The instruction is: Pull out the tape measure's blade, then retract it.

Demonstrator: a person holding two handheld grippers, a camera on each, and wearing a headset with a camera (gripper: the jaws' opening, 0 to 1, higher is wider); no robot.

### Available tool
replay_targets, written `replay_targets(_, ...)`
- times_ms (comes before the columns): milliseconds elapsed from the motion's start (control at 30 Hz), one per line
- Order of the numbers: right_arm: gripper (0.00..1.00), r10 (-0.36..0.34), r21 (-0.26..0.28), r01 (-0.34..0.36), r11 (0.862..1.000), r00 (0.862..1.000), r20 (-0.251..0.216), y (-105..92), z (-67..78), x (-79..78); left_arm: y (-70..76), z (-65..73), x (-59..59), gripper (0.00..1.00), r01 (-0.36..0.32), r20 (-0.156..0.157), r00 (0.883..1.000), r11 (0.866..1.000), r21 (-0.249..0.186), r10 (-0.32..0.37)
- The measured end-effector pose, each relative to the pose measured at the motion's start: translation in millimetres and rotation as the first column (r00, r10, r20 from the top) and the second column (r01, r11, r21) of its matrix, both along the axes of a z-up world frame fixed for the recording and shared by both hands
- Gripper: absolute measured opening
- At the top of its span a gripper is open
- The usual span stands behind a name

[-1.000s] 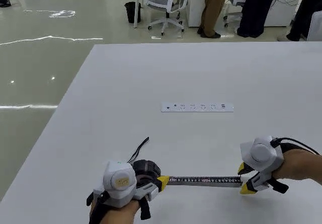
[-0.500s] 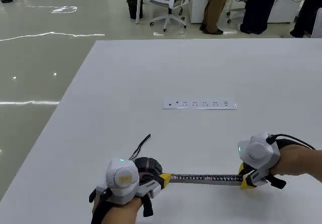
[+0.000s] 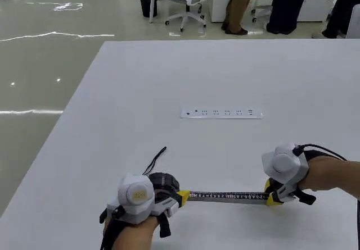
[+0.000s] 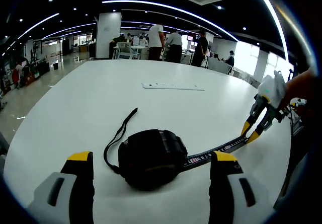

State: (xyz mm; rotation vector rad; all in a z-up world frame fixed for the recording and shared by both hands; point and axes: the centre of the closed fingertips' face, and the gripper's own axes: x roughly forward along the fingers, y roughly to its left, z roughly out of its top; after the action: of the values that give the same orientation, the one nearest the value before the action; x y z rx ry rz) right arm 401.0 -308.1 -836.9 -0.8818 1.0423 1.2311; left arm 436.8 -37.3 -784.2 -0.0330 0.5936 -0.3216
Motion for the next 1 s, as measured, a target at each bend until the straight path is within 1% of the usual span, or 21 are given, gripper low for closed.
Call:
replay_targets(33, 0.14, -0.005, 0.0, 0.005, 1.0, 1.0, -0.001, 0.0, 0.3, -0.3, -0.4, -2.2, -0.2, 0.92, -0.007, -0.012, 1.0, 1.0, -0.01, 0.006)
replay_targets(100, 0.14, -0.014, 0.002, 0.014, 1.0, 1.0, -0.002, 0.0, 0.5, -0.5, -0.7, -3.9, 0.1, 0.9, -0.015, -0.02, 1.0, 1.0, -0.011, 0.014)
replay_targets(200, 0.14, -0.026, 0.0, 0.026, 1.0, 1.0, -0.002, -0.2, 0.0, 0.0, -3.0, -7.8, 1.2, 0.9, -0.031, -0.035, 0.999, 0.999, -0.027, 0.03)
replay_targets(333, 0.14, -0.018, -0.014, 0.018, 1.0, 1.0, 0.002, 0.1, -0.1, -0.7, -3.5, -8.8, 4.6, 0.86, -0.051, -0.034, 0.998, 0.998, -0.037, 0.05)
replay_targets(467, 0.14, -0.05, -0.016, 0.05, 0.999, 0.999, -0.008, -1.1, -0.4, 0.3, -8.5, -13.5, 9.5, 0.83, -0.058, -0.04, 0.998, 0.998, -0.037, 0.056)
replay_targets(533, 0.14, -0.042, -0.02, 0.041, 0.999, 0.999, -0.008, -0.9, -0.5, 0.2, -10.5, -13.3, 11.3, 0.81, -0.058, -0.034, 0.998, 0.998, -0.037, 0.057)
replay_targets(633, 0.14, -0.034, -0.027, 0.033, 0.999, 0.999, -0.009, -0.7, -0.1, -0.3, -12.9, -14.1, 14.9, 0.78, -0.05, -0.022, 0.999, 0.998, -0.025, 0.05)
replay_targets(700, 0.14, -0.034, -0.028, 0.033, 0.999, 0.999, -0.009, -1.0, -0.3, 0.2, -11.7, -16.4, 17.4, 0.77, -0.054, -0.02, 0.998, 0.998, -0.014, 0.054)
replay_targets(767, 0.14, -0.032, -0.03, 0.032, 0.999, 0.999, -0.008, -1.0, -0.5, 0.3, -10.8, -19.8, 20.0, 0.76, -0.056, -0.027, 0.998, 0.998, -0.018, 0.056)
replay_targets(800, 0.13, -0.034, -0.03, 0.034, 0.999, 0.999, -0.009, -1.1, -0.6, 0.3, -10.6, -19.9, 20.4, 0.76, -0.056, -0.025, 0.998, 0.998, -0.01, 0.056)
replay_targets(833, 0.13, -0.034, -0.03, 0.033, 0.999, 0.999, -0.008, -0.9, -0.2, 0.2, -10.2, -20.3, 20.7, 0.74, -0.054, -0.024, 0.998, 0.999, -0.002, 0.054)
replay_targets(900, 0.13, -0.042, -0.029, 0.041, 0.999, 0.999, -0.01, -1.2, -0.7, 0.9, -10.1, -23.8, 20.6, 0.67, -0.045, -0.033, 0.998, 0.999, 0.008, 0.045)
replay_targets(933, 0.13, -0.046, -0.029, 0.045, 0.999, 0.999, -0.012, -1.4, -1.0, 1.3, -12.1, -23.9, 20.5, 0.67, -0.044, -0.033, 0.998, 0.999, 0.002, 0.044)
replay_targets(967, 0.13, -0.046, -0.029, 0.046, 0.999, 0.999, -0.012, -1.3, -0.8, 1.2, -11.7, -23.4, 19.6, 0.66, -0.04, -0.024, 0.999, 0.999, 0.019, 0.041)
replay_targets(1000, 0.13, -0.048, -0.03, 0.048, 0.998, 0.999, -0.012, -1.2, -0.6, 1.1, -11.2, -23.4, 19.5, 0.66, -0.036, -0.017, 0.999, 0.999, 0.025, 0.037)
